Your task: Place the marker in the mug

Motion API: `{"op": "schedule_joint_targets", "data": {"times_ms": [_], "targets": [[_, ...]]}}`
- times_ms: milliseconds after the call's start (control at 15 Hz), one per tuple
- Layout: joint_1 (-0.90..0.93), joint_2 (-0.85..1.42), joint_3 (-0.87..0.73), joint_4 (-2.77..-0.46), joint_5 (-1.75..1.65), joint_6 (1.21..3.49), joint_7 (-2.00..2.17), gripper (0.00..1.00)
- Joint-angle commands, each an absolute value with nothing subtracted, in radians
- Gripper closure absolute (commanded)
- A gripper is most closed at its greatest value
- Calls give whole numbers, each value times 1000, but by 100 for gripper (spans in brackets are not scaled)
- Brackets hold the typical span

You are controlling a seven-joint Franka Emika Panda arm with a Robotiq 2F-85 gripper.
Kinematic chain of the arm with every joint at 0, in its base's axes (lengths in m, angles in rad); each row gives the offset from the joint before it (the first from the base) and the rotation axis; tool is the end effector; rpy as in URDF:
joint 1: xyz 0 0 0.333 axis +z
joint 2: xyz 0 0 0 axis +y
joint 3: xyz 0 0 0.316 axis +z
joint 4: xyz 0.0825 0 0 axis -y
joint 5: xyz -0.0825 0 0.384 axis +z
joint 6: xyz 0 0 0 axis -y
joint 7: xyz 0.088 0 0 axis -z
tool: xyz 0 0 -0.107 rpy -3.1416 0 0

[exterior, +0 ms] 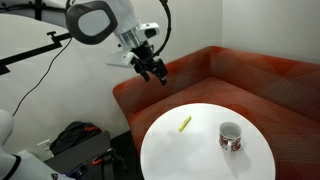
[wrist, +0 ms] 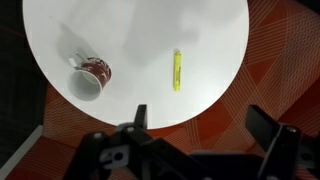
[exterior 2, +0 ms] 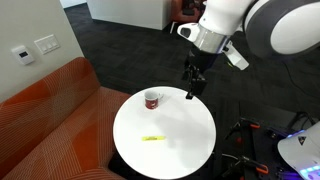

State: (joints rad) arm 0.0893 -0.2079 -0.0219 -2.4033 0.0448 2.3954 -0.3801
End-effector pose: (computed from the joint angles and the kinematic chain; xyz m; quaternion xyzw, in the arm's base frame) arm 0.4816 0.0327 0.4142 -0.9732 -0.2062 -0.1015 0.0033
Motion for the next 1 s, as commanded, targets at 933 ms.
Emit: {"op": "schedule_joint_targets", "data": {"times_ms": [933], "targets": [[55, 352, 60, -2202, -17, 2692, -256, 0]]}}
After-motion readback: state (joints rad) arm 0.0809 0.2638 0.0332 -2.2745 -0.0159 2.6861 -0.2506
